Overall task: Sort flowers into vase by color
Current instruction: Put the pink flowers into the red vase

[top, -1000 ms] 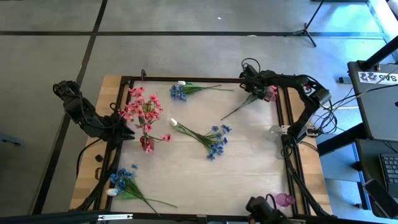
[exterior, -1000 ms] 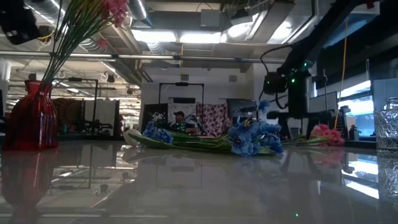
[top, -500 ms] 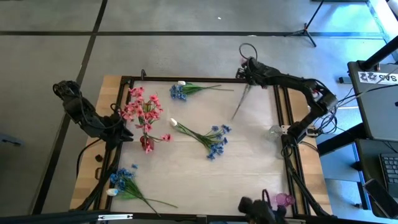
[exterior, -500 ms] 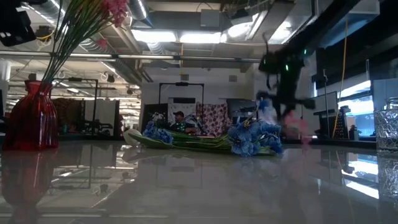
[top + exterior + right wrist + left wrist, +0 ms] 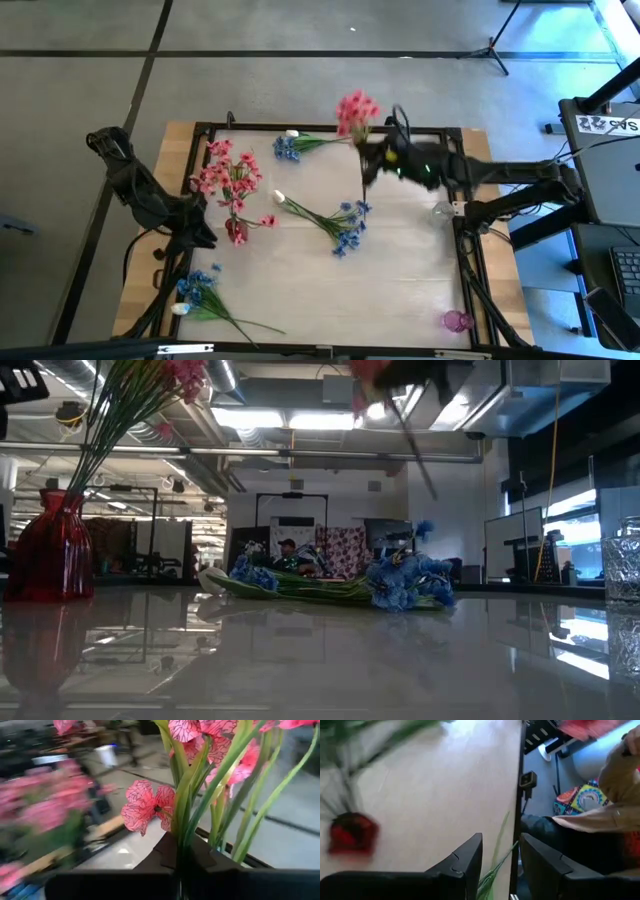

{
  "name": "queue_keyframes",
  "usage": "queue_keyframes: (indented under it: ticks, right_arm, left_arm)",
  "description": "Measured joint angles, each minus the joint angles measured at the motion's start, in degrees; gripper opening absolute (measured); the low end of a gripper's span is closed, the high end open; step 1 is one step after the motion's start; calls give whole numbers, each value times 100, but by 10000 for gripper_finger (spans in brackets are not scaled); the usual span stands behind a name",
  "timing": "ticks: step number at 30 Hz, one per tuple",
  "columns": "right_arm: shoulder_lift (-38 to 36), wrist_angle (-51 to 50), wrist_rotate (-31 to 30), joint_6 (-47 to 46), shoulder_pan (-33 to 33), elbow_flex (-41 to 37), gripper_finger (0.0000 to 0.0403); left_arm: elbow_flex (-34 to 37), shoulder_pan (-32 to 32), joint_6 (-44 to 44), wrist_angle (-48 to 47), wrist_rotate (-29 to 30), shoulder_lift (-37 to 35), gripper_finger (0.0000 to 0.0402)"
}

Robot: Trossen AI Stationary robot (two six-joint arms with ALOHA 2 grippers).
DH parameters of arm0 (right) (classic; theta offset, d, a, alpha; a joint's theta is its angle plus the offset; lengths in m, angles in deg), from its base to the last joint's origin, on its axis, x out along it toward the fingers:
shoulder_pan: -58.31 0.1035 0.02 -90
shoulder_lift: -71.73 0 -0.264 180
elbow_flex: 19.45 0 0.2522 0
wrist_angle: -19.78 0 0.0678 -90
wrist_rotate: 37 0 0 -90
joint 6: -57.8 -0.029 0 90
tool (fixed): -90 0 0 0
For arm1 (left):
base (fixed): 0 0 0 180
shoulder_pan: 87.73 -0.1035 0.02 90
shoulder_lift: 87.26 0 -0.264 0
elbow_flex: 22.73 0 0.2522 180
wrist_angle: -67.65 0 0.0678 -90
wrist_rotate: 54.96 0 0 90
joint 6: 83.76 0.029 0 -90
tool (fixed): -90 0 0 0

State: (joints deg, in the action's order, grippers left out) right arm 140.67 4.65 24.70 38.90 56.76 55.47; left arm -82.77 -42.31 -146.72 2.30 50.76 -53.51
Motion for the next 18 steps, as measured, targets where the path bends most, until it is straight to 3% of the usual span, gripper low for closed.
queue_keyframes:
  ticks: [3,5,10,14,18]
  right_arm:
    - [-1,225,-112,277,742,0,6]
    - [33,262,137,284,1044,0,6]
    - [147,720,347,629,1626,-3,5]
    - [145,1599,935,1868,1785,0,6]
    - [161,2039,1290,2539,1768,-2,4]
  left_arm:
    - [0,256,54,417,114,389,126]
    - [0,506,50,585,362,627,126]
    - [1,1195,198,1070,1622,1097,126]
    - [2,1489,1055,1974,2674,1432,126]
    - [2,1463,2226,3248,3260,1630,126]
